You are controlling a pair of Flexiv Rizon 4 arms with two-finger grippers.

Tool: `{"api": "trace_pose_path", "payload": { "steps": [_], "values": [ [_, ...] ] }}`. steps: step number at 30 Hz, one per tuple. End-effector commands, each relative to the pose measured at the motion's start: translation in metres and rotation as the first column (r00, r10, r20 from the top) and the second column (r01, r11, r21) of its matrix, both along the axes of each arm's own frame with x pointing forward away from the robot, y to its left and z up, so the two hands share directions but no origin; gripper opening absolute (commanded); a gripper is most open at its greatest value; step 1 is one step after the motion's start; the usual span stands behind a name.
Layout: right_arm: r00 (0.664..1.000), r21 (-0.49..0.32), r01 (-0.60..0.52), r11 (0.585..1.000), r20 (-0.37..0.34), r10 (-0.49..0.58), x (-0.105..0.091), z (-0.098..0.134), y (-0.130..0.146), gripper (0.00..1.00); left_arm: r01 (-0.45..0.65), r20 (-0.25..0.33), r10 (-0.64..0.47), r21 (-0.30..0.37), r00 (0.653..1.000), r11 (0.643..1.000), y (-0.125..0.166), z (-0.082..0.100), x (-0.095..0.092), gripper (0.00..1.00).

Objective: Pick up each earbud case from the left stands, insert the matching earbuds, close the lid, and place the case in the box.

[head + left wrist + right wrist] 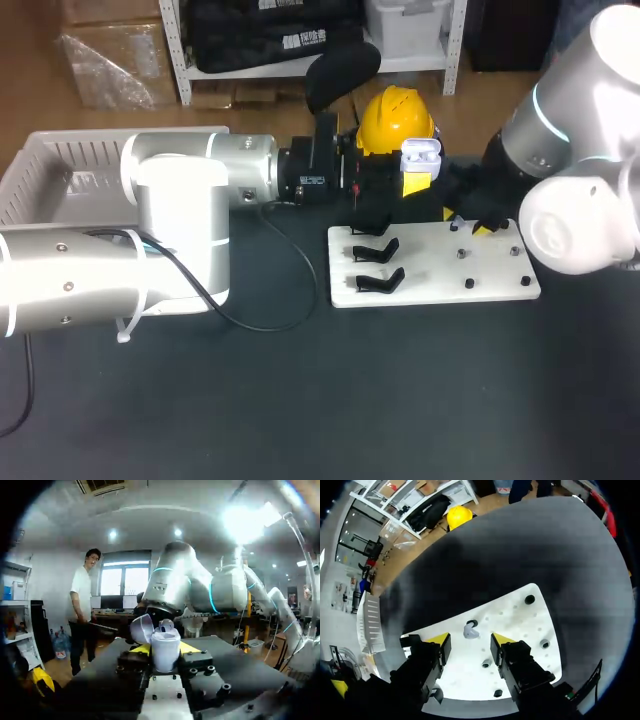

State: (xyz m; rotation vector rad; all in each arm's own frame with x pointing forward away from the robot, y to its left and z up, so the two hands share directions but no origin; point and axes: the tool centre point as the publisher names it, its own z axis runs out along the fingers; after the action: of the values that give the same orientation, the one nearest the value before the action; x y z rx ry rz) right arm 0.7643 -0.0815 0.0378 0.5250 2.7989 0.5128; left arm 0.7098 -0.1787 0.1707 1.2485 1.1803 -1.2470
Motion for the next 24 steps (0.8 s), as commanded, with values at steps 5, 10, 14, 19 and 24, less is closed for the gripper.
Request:
{"api": "trace_pose_path", "payload": {
  "steps": [5,10,14,19,24],
  "values": [
    [1.000,0.001,-0.003,1.000,-0.014,0.003,0.004,-0.005,0.002,0.50,0.000,0.000,0.000,-0.001,1.000,1.000,0.000,0.000,0.000,0.00],
    [1.000,-0.001,-0.002,1.000,-0.016,0.002,0.003,-0.009,0.003,0.49,0.000,0.000,0.000,-0.001,1.000,1.000,0.000,0.000,0.000,0.00],
    [1.000,0.002,0.002,1.000,-0.016,-0.002,0.004,-0.011,0.002,0.48,0.000,0.000,0.000,-0.001,1.000,1.000,0.000,0.000,0.000,0.00],
    [1.000,0.005,0.013,1.000,-0.013,-0.012,0.006,-0.012,0.001,0.47,0.000,0.000,0.000,-0.001,1.000,1.000,0.000,0.000,0.000,0.00],
    [1.000,0.007,0.014,1.000,-0.012,-0.014,0.008,-0.012,0.002,0.44,0.000,0.000,0.000,-0.001,1.000,1.000,0.000,0.000,0.000,0.00]
  ]
}}
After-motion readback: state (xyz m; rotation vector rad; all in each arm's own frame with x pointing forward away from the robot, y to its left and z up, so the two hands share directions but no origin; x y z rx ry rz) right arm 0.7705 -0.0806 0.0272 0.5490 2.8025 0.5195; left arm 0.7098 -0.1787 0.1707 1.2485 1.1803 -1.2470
